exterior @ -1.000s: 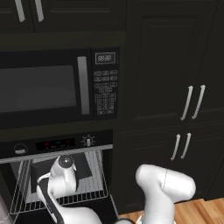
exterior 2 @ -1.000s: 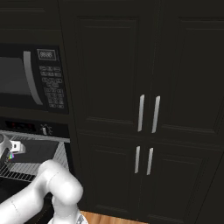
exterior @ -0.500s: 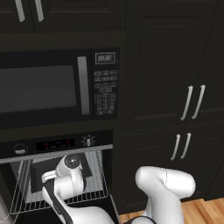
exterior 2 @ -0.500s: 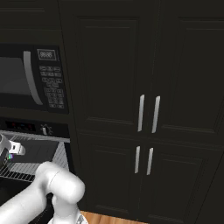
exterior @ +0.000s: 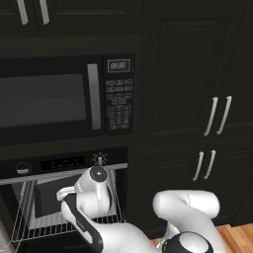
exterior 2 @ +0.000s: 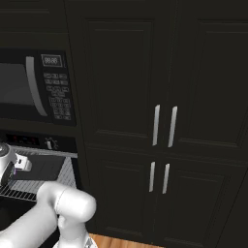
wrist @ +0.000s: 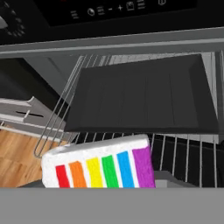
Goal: Take the baked cake out of the oven and place it on the plate for cooling. Then close the oven door.
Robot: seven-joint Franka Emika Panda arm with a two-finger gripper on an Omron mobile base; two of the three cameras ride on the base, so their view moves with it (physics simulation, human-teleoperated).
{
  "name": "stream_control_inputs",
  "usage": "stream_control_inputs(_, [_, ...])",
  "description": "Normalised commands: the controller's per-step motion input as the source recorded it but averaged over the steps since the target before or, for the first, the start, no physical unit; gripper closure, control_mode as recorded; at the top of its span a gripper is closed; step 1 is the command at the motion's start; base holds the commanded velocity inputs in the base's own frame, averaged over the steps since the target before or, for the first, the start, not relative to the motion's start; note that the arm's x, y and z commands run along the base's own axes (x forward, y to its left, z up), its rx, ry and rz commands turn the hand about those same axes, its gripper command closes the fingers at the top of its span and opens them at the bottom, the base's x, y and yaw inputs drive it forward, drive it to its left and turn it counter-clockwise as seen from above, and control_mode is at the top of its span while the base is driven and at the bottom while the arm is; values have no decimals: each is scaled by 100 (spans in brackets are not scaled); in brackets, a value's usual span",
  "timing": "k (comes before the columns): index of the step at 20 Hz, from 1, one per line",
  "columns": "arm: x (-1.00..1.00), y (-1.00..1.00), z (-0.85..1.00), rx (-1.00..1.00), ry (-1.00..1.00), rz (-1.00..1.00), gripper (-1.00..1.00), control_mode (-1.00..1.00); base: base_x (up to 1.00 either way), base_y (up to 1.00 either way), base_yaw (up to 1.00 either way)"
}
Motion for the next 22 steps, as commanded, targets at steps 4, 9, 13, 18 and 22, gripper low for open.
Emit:
stream_control_inputs(4, [-14, -27, 38, 0, 5, -6, 100, -100, 0, 0, 0])
stream_control_inputs(9, [-7, -24, 33, 0, 0, -8, 100, -100, 0, 0, 0])
stream_control_inputs(13, [-13, -33, 31, 0, 3, -12, 100, -100, 0, 0, 0])
stream_control_inputs(18, [-19, -37, 25, 0, 3, -11, 100, -100, 0, 0, 0])
stream_control_inputs(22, [-15, -38, 23, 0, 0, -2, 100, -100, 0, 0, 0])
